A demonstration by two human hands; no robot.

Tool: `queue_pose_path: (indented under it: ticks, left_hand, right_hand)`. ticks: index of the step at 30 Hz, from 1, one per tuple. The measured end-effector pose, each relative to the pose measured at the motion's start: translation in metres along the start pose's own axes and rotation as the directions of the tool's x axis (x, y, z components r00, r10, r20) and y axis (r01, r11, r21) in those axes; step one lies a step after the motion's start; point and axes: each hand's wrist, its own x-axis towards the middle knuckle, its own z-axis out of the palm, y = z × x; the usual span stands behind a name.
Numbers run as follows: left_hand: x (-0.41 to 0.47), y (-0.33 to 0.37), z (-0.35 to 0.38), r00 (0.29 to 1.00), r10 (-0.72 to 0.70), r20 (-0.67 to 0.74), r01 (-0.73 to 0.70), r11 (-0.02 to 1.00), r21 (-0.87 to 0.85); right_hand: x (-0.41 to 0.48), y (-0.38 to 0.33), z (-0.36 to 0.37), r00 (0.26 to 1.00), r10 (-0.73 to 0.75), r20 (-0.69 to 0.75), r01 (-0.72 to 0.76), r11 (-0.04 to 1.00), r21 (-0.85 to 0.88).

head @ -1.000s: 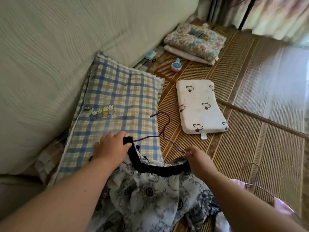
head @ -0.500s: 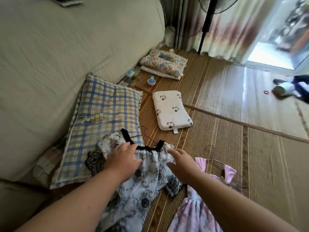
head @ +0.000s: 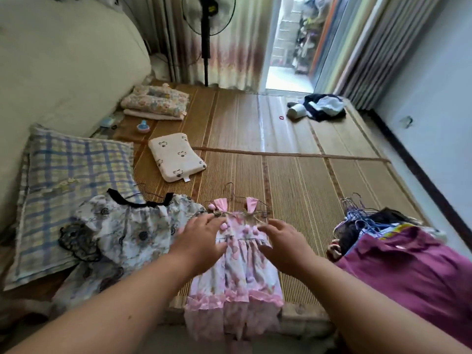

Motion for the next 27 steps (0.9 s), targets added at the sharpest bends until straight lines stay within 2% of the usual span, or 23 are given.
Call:
queue_pose_path:
  ticks: [4,9,16,21,27]
  left_hand:
    - [0.007,0.071,0.018,0.985,0.173,0.023,-0.173,0.985,-0.028]
    - [0.023,0.159,0.044,0.946,0.316,0.068,-0.315,0.949,-0.019]
    - [0.057,0.274,0.086,0.905,0.414,0.101,-0.417,0.908,0.02]
    - [0.102,0.35,0.138,0.922,0.356,0.151,-0.363,0.932,0.016]
    - [0.175,0.426,0.208,0.964,0.163,0.209,-0.162,0.987,-0.018]
  right_hand:
    - [-0.054,0.062,-0.026,0.988,0.151,-0.038,-0.151,0.989,0.0]
    - [-0.107,0.138,-0.052,0.932,0.352,-0.083,-0.348,0.936,0.059]
    - [-0.153,0.262,-0.07,0.855,0.512,-0.078,-0.503,0.857,0.107]
    - [-0.144,0.378,-0.062,0.85,0.527,-0.015,-0.521,0.845,0.122]
    - [-0.097,0.509,-0.043,0.876,0.46,0.143,-0.472,0.88,0.056]
